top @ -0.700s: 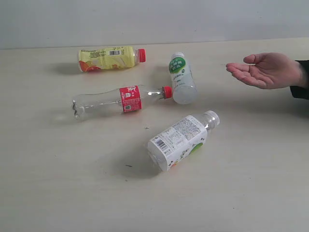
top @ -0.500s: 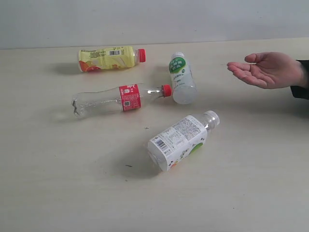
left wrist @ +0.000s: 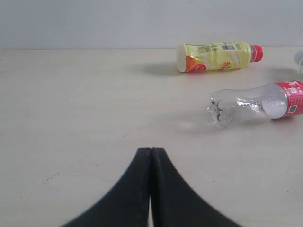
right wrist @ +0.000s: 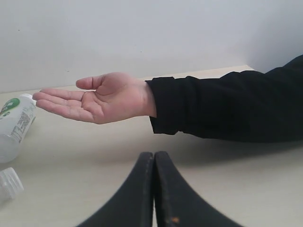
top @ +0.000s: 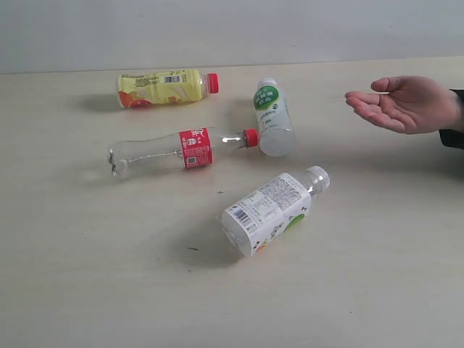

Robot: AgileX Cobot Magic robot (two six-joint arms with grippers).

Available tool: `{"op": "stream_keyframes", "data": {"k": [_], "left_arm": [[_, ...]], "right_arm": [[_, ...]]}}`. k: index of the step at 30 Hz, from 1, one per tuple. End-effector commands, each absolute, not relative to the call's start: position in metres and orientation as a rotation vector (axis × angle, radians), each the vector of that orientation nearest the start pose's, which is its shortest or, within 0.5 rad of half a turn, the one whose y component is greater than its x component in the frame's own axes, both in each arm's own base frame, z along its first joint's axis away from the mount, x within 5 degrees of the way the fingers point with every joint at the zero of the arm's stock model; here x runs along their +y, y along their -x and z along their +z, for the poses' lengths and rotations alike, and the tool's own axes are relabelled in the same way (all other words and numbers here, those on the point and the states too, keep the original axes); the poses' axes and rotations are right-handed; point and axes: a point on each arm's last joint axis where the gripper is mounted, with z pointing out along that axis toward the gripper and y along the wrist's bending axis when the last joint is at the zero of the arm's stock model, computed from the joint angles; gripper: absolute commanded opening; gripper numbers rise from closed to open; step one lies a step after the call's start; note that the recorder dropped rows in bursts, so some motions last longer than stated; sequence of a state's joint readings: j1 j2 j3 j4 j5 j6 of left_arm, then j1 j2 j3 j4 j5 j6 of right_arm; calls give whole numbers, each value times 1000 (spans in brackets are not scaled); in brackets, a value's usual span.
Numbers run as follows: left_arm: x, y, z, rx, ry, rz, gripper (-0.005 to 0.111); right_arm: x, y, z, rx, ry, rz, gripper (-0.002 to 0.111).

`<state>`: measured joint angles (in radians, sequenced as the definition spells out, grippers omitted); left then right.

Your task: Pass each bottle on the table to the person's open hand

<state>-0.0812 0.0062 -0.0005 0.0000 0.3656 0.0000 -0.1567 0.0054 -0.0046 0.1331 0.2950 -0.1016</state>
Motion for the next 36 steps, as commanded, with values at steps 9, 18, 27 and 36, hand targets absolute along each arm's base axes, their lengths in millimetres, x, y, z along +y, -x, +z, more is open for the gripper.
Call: {"op": "stream_keyframes", "data": {"k": [9, 18, 27, 36], "left_arm": [[-7, -55, 195, 1692, 54, -215, 1], [-7, -56, 209, 1507, 411, -591, 1], [11, -43, 264, 1006, 533, -702, 1], [-4, -89, 368, 1217, 309, -502, 1]], "right_arm": [[-6, -54, 187, 1766, -139, -68, 0], [-6, -54, 187, 1766, -139, -68, 0], [-6, -54, 187, 1766, -139, -68, 0], [-6, -54, 187, 1766, -139, -68, 0]]}}
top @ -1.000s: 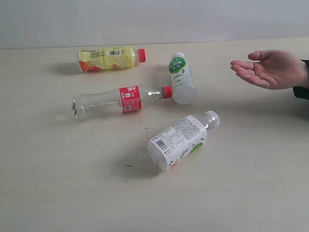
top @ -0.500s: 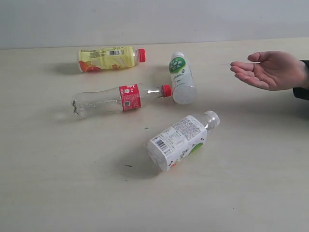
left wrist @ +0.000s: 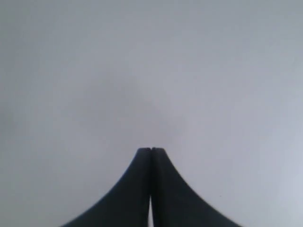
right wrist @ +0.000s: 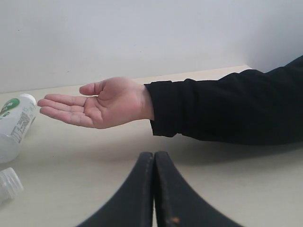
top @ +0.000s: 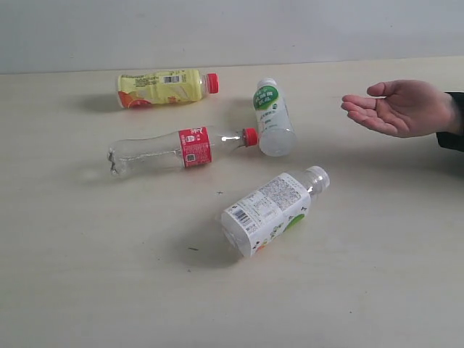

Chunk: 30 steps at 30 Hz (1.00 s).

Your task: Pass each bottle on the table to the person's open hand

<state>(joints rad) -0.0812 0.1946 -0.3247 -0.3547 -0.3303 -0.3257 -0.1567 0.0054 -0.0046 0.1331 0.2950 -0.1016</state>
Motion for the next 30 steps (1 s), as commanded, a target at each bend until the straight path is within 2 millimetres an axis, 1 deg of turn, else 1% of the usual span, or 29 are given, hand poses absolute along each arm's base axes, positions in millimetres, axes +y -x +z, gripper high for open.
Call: {"op": "stream_keyframes", "data": {"k": [1, 3, 5, 7, 9, 10, 12, 13, 14, 15, 18, 22, 25, 26, 30], "left_arm": [[-6, -101, 378, 1288, 283, -473, 1], [-12, -136, 388, 1517, 259, -415, 1], [-17, -169, 387, 1749, 224, -351, 1], [-21, -205, 381, 1966, 136, -268, 1], [-25, -235, 372, 2179, -34, -170, 1], [-26, -245, 371, 2255, -106, -139, 1], [-28, -264, 361, 2442, -230, -99, 1], [-28, -270, 357, 2519, -255, -88, 1], [-29, -279, 354, 2578, -266, -84, 1], [-29, -284, 352, 2622, -275, -80, 1], [-31, -298, 348, 2676, -287, -81, 1], [-35, -304, 350, 2671, -337, -69, 1], [-45, -306, 354, 2684, -555, -22, 1], [-50, -310, 357, 2665, -638, 1, 1], [-74, -332, 362, 2578, -840, 40, 1]], "right_arm": [[-6, -54, 187, 1766, -139, -68, 0], [-6, -54, 187, 1766, -139, -68, 0], [-6, -54, 187, 1766, -139, -68, 0], [-6, -54, 187, 1766, -139, -68, 0], [-6, -54, 187, 1766, -139, -68, 0], [-6, -54, 187, 1766, -139, -68, 0], [-6, -54, 187, 1766, -139, -68, 0], [-6, -54, 187, 1766, -139, -68, 0], [-6, -54, 187, 1766, -139, -68, 0], [-6, -54, 187, 1766, -139, -68, 0], [-6, -54, 187, 1766, -139, -68, 0], [-6, -54, 187, 1766, -139, -68, 0], [-6, -54, 187, 1766, -137, -69, 0], [-6, -54, 187, 1766, -137, -69, 0], [-6, -54, 187, 1766, -137, -69, 0]]}}
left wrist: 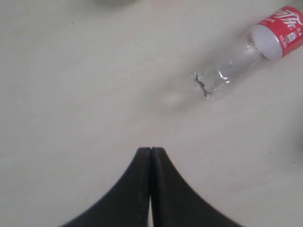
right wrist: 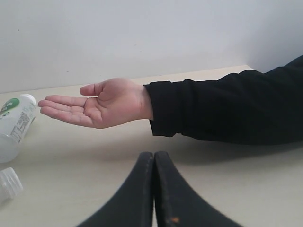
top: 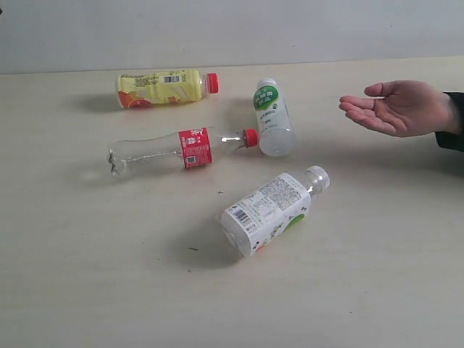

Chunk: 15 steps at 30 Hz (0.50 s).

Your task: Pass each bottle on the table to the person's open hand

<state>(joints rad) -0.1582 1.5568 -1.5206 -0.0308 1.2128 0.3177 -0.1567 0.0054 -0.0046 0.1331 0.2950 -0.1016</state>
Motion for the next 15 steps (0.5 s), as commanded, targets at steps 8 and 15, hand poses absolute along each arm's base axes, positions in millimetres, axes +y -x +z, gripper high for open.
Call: {"op": "stream_keyframes", "data": {"k": [8, 15], "left_arm": [[-159, -363, 313, 2330, -1586, 86, 1], [-189, -370, 279, 2258, -1813, 60, 32]], "right_arm": [[-6, -54, 187, 1766, -138, -68, 0], [-6, -54, 187, 1766, -138, -68, 0]]}}
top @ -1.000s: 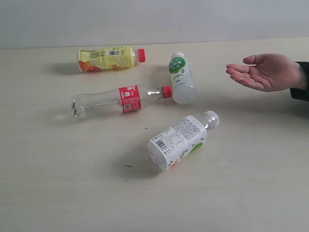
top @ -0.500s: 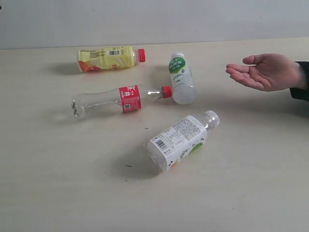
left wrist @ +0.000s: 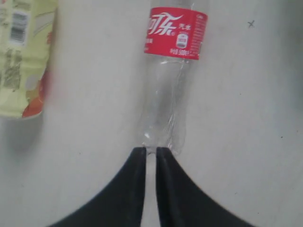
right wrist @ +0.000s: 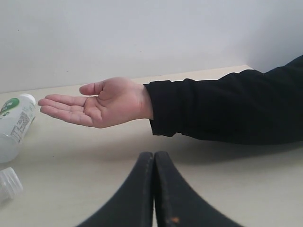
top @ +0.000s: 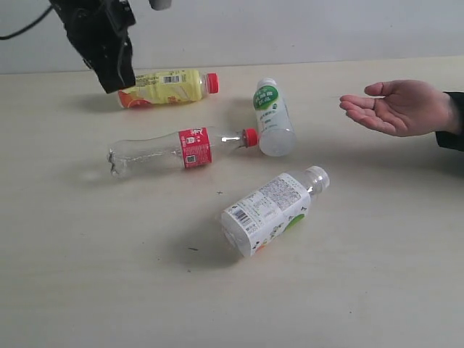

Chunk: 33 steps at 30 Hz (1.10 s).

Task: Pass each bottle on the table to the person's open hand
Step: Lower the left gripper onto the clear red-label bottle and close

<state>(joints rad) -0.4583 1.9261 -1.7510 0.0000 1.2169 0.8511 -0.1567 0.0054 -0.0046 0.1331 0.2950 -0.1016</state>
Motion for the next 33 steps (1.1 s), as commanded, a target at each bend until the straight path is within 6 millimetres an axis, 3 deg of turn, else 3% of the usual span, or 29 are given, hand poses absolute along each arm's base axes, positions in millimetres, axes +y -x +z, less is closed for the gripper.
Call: {"op": "stream_keyframes", "data": {"k": [1, 3, 5, 7, 17, 30, 33], "left_arm": [[-189, -371, 276, 2263, -1817, 59, 44], [-190, -373, 271, 2275, -1822, 53, 74], [-190, -374, 265, 2301, -1812, 45, 94], [-191, -374, 258, 2319, -1819, 32, 101], [-194, -380, 216, 2398, -1876, 10, 87], [-202, -398, 168, 2385, -1861, 9, 87], [-204, -401, 147, 2395, -1884, 3, 87]], "right_arm": [[-6, -54, 187, 1766, -138, -68, 0], [-6, -54, 187, 1766, -138, -68, 0], [-6, -54, 187, 1766, -138, -68, 0], [-6, -54, 187, 1766, -138, -68, 0], [-6, -54, 187, 1766, -138, -68, 0], [-6, -54, 187, 1766, -138, -68, 0], [-6, -54, 187, 1766, -138, -68, 0]]}}
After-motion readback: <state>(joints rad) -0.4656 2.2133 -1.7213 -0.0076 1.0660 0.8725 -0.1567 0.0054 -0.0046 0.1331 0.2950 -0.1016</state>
